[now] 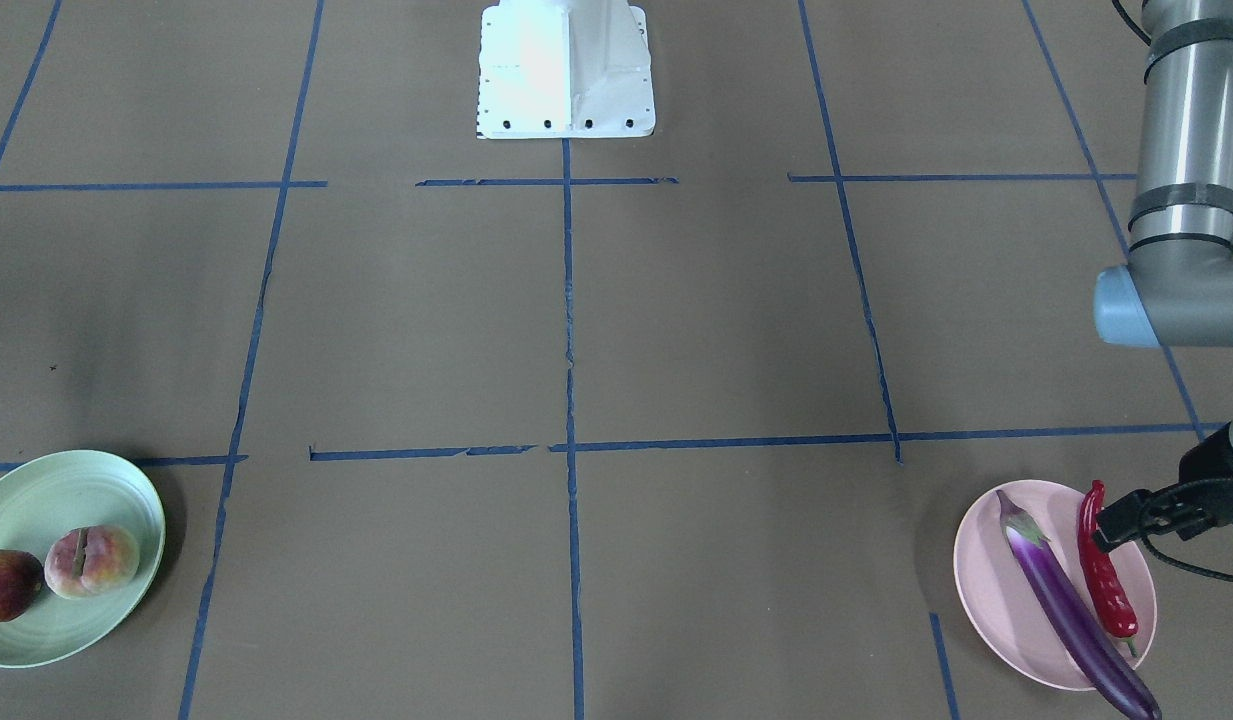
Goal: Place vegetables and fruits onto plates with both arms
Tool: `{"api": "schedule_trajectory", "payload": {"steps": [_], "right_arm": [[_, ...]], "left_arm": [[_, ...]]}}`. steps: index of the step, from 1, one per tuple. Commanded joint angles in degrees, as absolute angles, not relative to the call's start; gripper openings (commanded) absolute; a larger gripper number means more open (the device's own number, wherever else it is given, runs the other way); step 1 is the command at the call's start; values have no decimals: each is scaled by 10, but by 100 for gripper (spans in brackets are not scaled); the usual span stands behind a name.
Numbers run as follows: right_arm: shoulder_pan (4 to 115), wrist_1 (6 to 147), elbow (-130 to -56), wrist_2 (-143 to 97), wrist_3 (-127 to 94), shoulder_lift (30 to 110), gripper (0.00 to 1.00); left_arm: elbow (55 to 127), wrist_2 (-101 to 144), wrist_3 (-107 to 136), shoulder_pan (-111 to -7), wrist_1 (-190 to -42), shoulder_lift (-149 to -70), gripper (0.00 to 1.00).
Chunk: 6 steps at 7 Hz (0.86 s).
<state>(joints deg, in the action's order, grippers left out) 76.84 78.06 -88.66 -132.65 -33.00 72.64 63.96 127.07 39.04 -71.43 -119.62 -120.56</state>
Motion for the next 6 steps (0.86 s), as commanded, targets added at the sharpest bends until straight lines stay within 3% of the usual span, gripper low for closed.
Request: {"api": "schedule_trajectory", "payload": {"steps": [1, 3, 6], "right_arm": [[832, 816, -891, -1356, -205, 770, 100], [878, 895, -892, -1356, -74, 780, 100], [899, 1016, -903, -1356, 51, 785, 100]], "left_arm": [[684, 1316, 249, -794, -1169, -1172, 100], [706, 1334, 104, -867, -1094, -1155, 100], [803, 1335, -68, -909, -892, -1091, 100]]}}
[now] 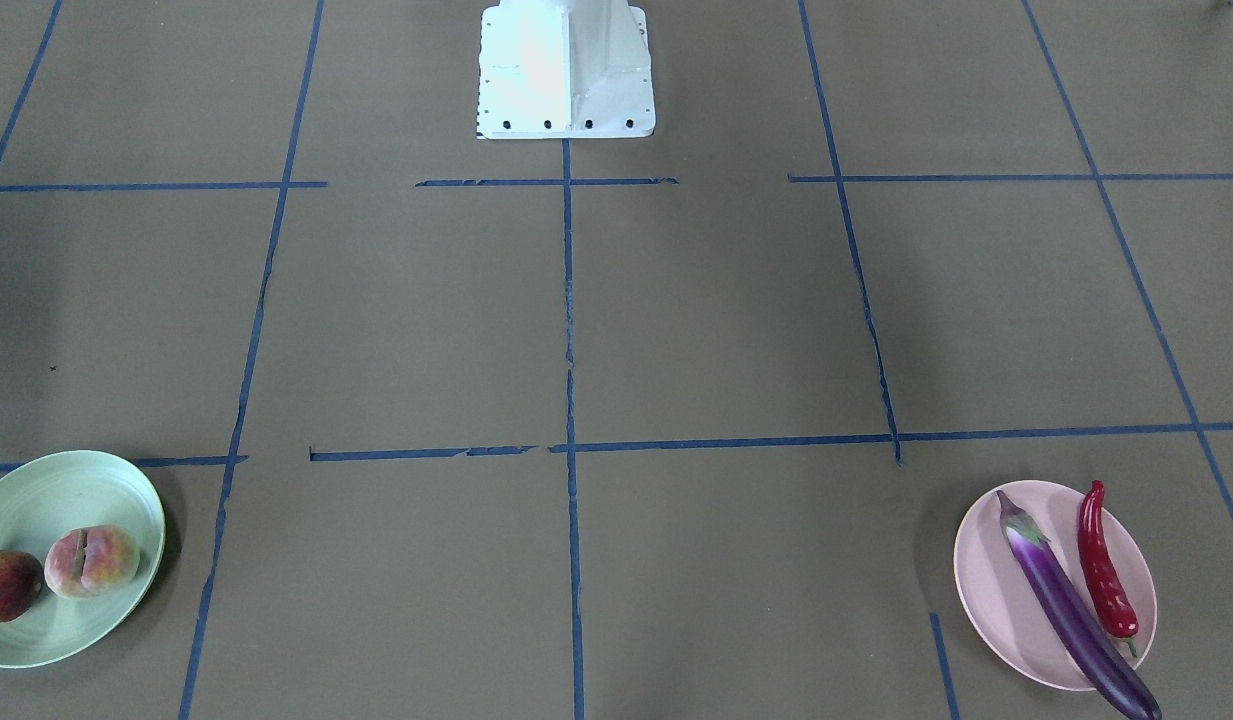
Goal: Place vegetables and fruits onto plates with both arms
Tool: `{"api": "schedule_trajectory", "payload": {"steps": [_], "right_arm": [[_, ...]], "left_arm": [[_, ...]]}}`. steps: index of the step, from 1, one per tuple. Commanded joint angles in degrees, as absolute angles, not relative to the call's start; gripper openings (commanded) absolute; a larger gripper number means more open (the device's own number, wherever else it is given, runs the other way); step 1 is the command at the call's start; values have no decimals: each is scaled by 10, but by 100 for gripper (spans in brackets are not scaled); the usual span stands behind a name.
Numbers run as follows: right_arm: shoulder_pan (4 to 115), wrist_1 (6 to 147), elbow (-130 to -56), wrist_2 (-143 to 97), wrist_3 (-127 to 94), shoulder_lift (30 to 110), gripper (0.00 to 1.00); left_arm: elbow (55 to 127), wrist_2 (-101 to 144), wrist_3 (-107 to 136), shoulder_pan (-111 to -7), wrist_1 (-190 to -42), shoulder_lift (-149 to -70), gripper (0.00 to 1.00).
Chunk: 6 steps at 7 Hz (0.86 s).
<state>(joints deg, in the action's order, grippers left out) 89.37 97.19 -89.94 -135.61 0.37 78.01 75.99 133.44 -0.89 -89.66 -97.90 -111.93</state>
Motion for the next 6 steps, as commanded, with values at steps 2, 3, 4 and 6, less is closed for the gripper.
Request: {"api": "schedule_trajectory", "payload": {"steps": [2, 3, 4, 6], "right_arm": [[897, 1090, -950, -1355, 61, 786, 100], [897, 1113, -966, -1355, 61, 790, 100], [897, 1113, -969, -1354, 61, 795, 100], [896, 1103, -969, -1352, 61, 814, 100]], "left_arm": [[846, 1334, -80, -911, -785, -1079, 100], [878, 1334, -81, -911, -750, -1061, 100], [898, 1335, -82, -911, -751, -1036, 100], [950, 1333, -78, -905, -754, -984, 100]]}}
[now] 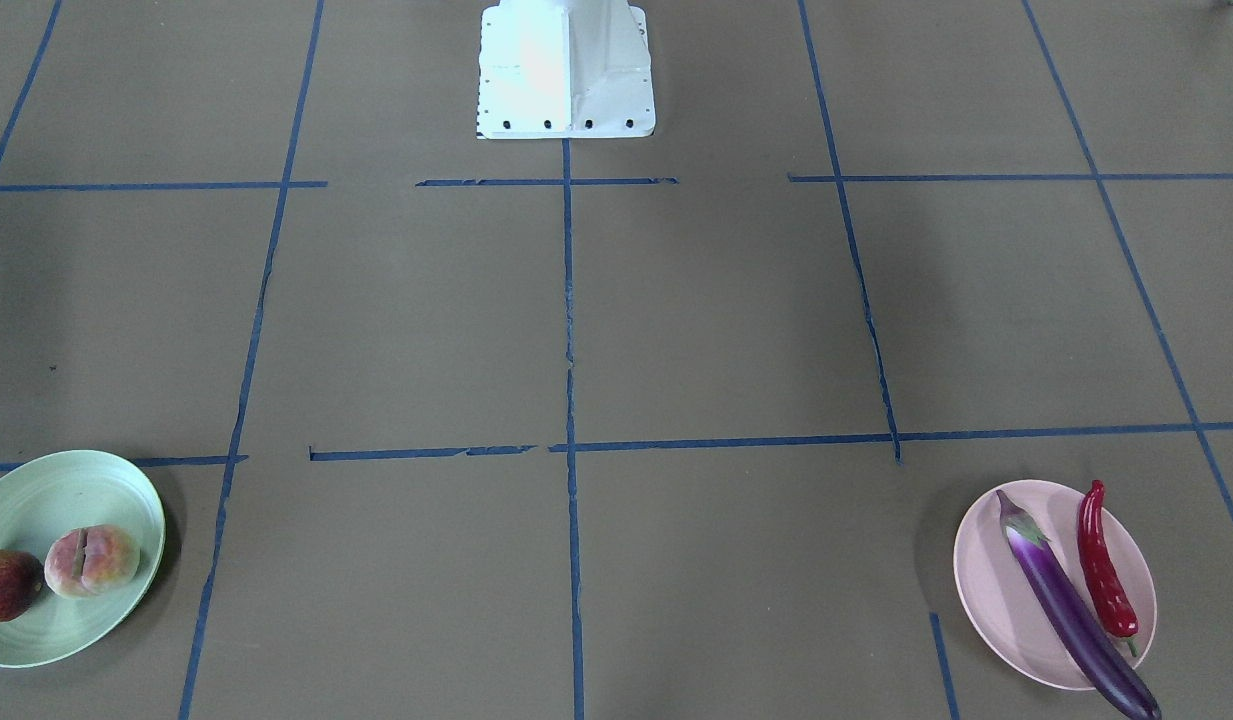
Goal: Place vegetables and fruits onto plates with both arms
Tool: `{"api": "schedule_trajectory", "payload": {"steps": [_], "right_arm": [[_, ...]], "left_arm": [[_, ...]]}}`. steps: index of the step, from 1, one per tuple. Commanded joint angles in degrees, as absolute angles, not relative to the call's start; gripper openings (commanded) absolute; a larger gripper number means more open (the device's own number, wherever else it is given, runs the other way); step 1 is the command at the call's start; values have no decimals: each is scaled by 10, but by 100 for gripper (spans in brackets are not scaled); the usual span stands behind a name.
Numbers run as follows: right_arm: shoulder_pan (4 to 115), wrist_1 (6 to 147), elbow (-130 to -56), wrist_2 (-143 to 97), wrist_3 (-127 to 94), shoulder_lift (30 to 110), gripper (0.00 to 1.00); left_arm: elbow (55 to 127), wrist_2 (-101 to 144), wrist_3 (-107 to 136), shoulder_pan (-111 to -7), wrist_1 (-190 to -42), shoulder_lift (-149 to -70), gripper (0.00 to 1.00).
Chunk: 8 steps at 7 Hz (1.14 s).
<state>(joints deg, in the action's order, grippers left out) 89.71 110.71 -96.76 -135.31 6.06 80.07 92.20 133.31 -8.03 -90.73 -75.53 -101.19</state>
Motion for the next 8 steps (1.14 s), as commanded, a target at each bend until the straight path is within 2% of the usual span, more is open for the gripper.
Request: {"api": "schedule_trajectory", "payload": {"steps": [1, 3, 5, 8], "right_arm": [[895, 1103, -969, -1352, 61, 816, 100], [890, 1103, -968, -1351, 57, 815, 100], [882, 1089, -964, -1352, 51, 815, 100], [881, 1078, -969, -1353, 51, 815, 100]], "left_arm": [[962, 1331, -74, -897, -754, -974, 100], [965, 1336, -78, -896, -758, -961, 100], [1014, 1338, -80, -893, -761, -953, 100], [1035, 1338, -79, -890, -758, -930, 100]]}}
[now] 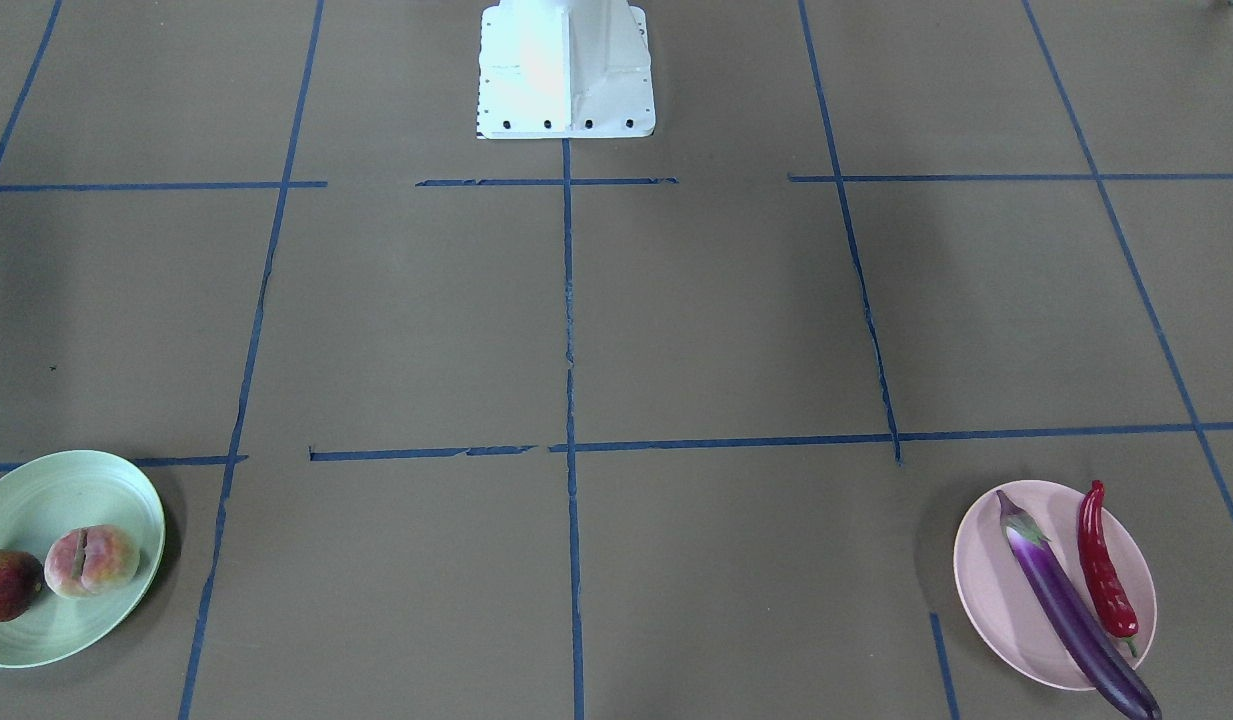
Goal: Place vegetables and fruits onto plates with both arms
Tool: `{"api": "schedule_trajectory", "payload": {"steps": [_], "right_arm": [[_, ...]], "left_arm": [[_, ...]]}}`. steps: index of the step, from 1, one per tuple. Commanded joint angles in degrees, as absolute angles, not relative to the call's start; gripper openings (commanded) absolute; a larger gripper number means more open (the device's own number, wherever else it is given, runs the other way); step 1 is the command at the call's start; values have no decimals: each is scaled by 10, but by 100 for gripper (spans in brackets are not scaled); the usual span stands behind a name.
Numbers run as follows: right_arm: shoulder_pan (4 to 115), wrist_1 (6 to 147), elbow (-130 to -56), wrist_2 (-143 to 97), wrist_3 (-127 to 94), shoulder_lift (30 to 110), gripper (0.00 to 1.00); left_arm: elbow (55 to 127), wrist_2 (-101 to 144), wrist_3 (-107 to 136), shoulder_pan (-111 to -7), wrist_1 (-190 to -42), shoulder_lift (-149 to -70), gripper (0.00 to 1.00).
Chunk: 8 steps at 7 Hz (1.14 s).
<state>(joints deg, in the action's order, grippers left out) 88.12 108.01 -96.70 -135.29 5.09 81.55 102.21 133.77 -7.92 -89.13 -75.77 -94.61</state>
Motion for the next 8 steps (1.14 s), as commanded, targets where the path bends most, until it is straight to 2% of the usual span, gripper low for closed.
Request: {"api": "schedule_trajectory", "payload": {"steps": [1, 8], "right_arm": [[881, 1078, -969, -1353, 52, 815, 100], [873, 1078, -967, -1354, 52, 815, 100]], "left_arm": [[1034, 1336, -79, -889, -758, -931, 100], [1036, 1332, -80, -854, -759, -932, 100]]}}
